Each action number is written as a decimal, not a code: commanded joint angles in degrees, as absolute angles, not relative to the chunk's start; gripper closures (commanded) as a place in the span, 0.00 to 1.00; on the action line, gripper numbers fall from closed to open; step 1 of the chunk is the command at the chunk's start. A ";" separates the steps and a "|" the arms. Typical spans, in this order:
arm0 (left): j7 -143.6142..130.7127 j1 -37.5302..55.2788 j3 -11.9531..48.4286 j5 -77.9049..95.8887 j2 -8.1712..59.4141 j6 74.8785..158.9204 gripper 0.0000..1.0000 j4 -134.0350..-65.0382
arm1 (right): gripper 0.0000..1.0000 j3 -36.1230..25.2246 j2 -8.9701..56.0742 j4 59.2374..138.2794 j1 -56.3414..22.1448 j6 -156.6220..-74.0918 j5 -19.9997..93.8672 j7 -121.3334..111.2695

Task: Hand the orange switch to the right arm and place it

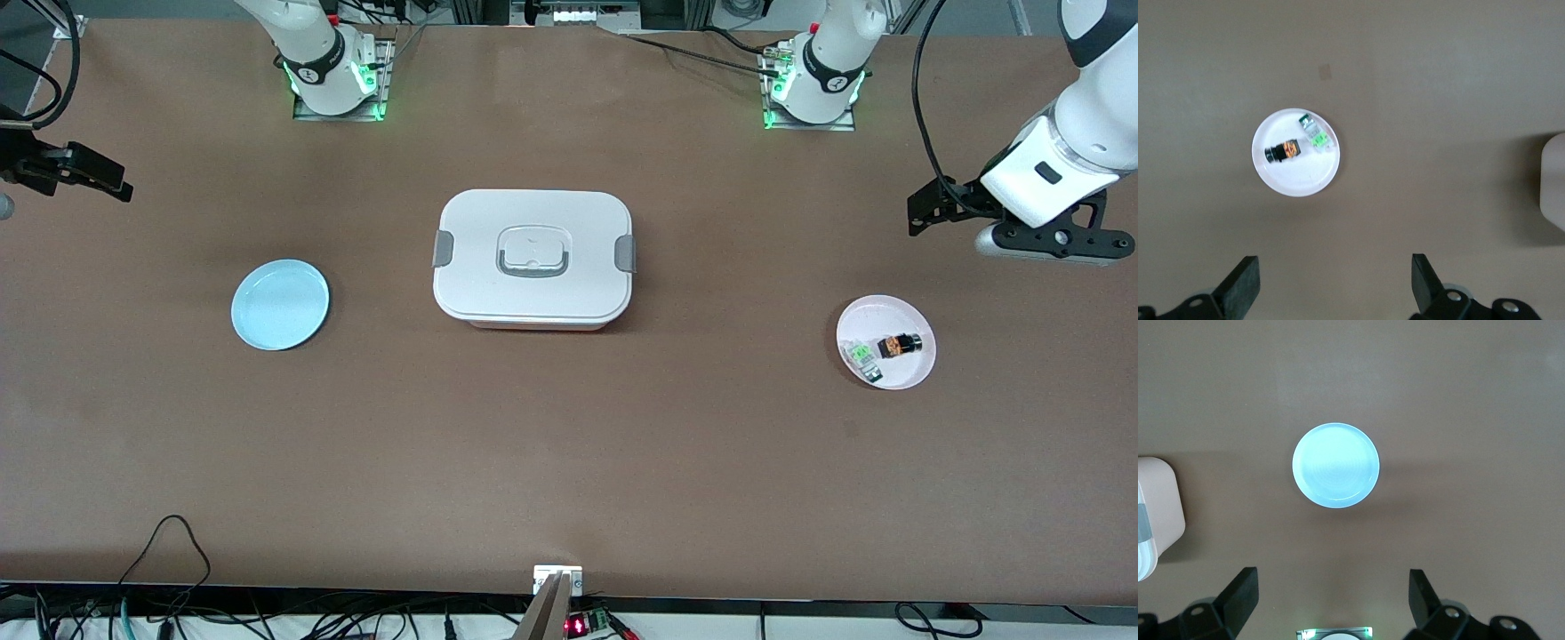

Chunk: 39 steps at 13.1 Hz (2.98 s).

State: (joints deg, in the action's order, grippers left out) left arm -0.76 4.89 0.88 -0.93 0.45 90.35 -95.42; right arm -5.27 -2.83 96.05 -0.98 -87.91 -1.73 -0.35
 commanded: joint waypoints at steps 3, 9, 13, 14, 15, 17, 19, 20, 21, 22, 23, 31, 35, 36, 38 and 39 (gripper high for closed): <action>12.44 5.54 1.05 -0.70 2.62 82.45 0.00 -96.06 | 0.00 -5.71 -2.81 95.19 -1.05 -86.84 -0.88 -1.05; 35.56 3.26 1.05 -6.75 8.87 93.14 0.00 -97.03 | 0.00 -5.63 -2.73 95.19 -1.05 -86.84 -0.88 -0.97; 30.18 0.80 0.88 -6.94 11.77 97.90 0.00 -98.09 | 0.00 -5.62 -2.64 95.19 -1.05 -87.19 -0.97 -1.14; 27.62 0.36 0.88 -6.94 12.47 98.35 0.00 -98.26 | 0.00 -5.62 -2.11 95.19 -1.14 -87.45 -0.97 -1.14; 23.42 0.35 0.88 -6.94 13.09 98.18 0.00 -98.17 | 0.00 -5.54 -1.50 95.19 -1.23 -87.71 -0.97 -1.14; 19.52 0.79 0.97 -6.77 15.37 97.82 0.00 -95.90 | 0.00 -5.36 0.17 95.19 -1.23 -88.15 -1.05 -1.14; 20.04 0.44 1.05 -6.16 19.58 97.56 0.00 -89.94 | 0.00 -5.19 1.40 95.19 -2.02 -89.73 -1.05 -1.14; 20.21 0.44 0.97 -6.24 21.51 97.56 0.00 -87.13 | 0.00 -5.19 2.19 95.19 -2.37 -90.08 -1.23 -1.14; 21.52 0.18 0.79 -5.98 23.27 97.56 0.00 -86.14 | 0.00 -5.19 2.28 95.19 -2.46 -90.44 -1.14 -1.14; 21.19 -0.87 0.79 -5.02 23.90 97.99 0.00 -86.65 | 0.00 -5.19 2.72 95.27 -2.46 -90.79 -0.97 -1.14; 19.01 -1.14 0.70 -3.79 24.17 99.13 0.00 -87.70 | 0.00 -5.19 3.25 95.27 -2.55 -90.88 -0.88 -1.06; 8.44 -7.82 0.53 -3.96 23.64 130.64 0.00 -109.92 | 0.00 -5.19 6.59 95.36 -5.01 -90.35 -0.88 -1.14; 5.71 -10.19 0.88 -3.87 25.84 143.70 0.00 -116.19 | 0.00 -5.10 6.68 95.19 -5.71 -90.70 -0.62 -0.97; 5.71 -10.20 0.88 -3.87 25.84 143.70 0.00 -116.63 | 0.00 -4.75 6.68 95.19 -5.80 -90.88 0.17 -0.97; 5.71 -10.20 0.97 -3.69 25.84 143.79 0.00 -117.42 | 0.00 -4.66 6.77 95.27 -5.28 -90.88 4.12 -0.97; 5.19 -10.20 1.05 -3.43 25.93 144.92 0.00 -118.20 | 0.00 -4.66 7.12 95.19 -5.19 -90.97 4.39 -0.97</action>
State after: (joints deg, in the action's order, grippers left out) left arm 5.87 -9.73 0.40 -4.52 26.61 143.26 -116.57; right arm -4.72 6.58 96.05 -5.57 -91.14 2.63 -0.58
